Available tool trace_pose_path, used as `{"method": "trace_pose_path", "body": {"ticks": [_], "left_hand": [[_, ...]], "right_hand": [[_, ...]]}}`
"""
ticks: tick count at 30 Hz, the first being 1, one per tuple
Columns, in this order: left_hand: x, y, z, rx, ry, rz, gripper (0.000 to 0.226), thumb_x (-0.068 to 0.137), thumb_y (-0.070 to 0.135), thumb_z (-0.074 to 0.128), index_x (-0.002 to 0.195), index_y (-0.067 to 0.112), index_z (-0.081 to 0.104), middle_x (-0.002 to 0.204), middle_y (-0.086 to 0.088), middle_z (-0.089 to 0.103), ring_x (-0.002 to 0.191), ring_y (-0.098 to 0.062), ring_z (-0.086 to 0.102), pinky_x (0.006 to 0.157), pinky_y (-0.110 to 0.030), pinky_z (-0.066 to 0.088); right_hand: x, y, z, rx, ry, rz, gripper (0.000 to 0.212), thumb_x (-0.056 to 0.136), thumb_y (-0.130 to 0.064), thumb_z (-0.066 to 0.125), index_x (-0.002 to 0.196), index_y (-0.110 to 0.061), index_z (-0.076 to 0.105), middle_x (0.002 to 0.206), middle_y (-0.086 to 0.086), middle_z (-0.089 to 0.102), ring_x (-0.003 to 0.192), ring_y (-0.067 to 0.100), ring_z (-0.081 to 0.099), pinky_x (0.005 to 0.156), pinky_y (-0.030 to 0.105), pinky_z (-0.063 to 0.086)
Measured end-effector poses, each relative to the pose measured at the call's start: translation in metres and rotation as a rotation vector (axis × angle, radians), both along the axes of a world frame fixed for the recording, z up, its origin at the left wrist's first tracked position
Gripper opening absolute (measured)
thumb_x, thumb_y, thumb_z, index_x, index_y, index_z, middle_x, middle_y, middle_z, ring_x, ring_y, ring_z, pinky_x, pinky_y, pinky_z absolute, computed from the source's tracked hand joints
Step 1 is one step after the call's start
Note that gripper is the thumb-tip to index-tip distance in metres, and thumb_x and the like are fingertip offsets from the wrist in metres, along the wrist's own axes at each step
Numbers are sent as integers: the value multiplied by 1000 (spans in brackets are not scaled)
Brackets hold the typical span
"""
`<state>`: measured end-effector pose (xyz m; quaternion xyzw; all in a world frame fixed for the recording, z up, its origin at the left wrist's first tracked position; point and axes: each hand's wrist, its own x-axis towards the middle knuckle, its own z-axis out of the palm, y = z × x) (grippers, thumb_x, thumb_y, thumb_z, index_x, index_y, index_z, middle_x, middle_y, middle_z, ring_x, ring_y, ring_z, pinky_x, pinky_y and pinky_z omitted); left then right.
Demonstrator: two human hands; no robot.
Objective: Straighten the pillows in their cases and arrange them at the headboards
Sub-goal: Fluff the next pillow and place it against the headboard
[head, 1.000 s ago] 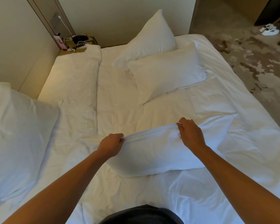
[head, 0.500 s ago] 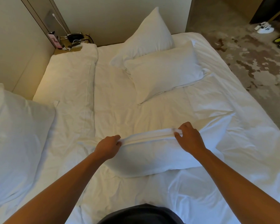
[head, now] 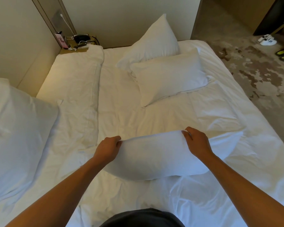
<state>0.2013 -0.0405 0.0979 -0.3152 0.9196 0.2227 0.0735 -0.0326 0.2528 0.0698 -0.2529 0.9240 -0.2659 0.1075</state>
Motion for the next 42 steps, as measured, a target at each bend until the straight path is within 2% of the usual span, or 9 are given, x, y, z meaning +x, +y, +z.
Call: {"method": "trace_pose_path", "body": {"ticks": [4, 9, 13, 19, 22, 26, 32, 38, 42], "left_hand": [[14, -1, 15, 3, 58, 10, 32, 104, 26, 43, 77, 13, 54, 69, -4, 63, 68, -27, 62, 65, -42, 52], [26, -17, 47, -82, 168, 43, 25, 103, 28, 46, 85, 18, 60, 78, -3, 70, 74, -29, 64, 65, -38, 50], [45, -45, 82, -169, 265, 103, 22, 104, 31, 49, 102, 20, 68, 93, -8, 75, 87, -35, 69, 73, -40, 54], [108, -86, 118, -330, 332, 230, 18, 102, 28, 52, 97, 22, 68, 86, -6, 74, 82, -35, 67, 63, -33, 43], [152, -101, 128, -365, 319, 318, 18, 102, 31, 50, 95, 26, 66, 83, -5, 73, 79, -35, 65, 63, -35, 47], [209, -116, 133, -384, 308, 416, 21, 102, 30, 48, 92, 26, 65, 77, 0, 69, 74, -29, 62, 59, -31, 40], [279, -140, 115, -348, 260, 462, 22, 102, 30, 48, 92, 22, 67, 76, -3, 70, 73, -32, 64, 60, -34, 45], [322, -157, 51, -146, 176, 446, 26, 103, 30, 50, 87, 14, 63, 84, -6, 71, 81, -32, 66, 64, -36, 48], [338, -170, 11, -39, 167, 444, 25, 104, 31, 48, 86, 20, 62, 84, -3, 71, 81, -31, 66, 61, -34, 44]], "right_hand": [[3, -5, 16, -13, 31, 24, 32, 108, -33, 48, 81, -18, 57, 70, -3, 58, 68, 22, 59, 62, 35, 43], [8, -26, 53, -139, 93, 49, 36, 107, -32, 53, 72, -26, 48, 64, -8, 51, 61, 14, 52, 57, 32, 37], [16, -60, 85, -243, 80, 94, 37, 107, -34, 54, 75, -17, 57, 63, -2, 55, 61, 18, 58, 58, 34, 44], [53, -127, 114, -340, 24, 235, 34, 106, -36, 56, 76, -23, 64, 58, -4, 62, 50, 8, 64, 54, 26, 48], [80, -161, 117, -345, 27, 313, 33, 107, -35, 54, 80, -21, 66, 60, -3, 62, 53, 8, 64, 54, 27, 50], [121, -203, 119, -327, 1, 376, 31, 107, -37, 53, 83, -24, 68, 65, -5, 66, 59, 5, 65, 55, 19, 46], [176, -247, 105, -261, 21, 436, 35, 106, -36, 53, 75, -24, 62, 67, -5, 68, 65, 3, 64, 57, 23, 41], [219, -266, 49, -53, -65, 396, 39, 107, -36, 53, 69, -26, 58, 65, -4, 69, 62, 5, 62, 56, 27, 39], [245, -272, 15, 14, -83, 291, 40, 107, -38, 51, 72, -17, 56, 67, -1, 69, 62, 4, 63, 57, 30, 41]]}}
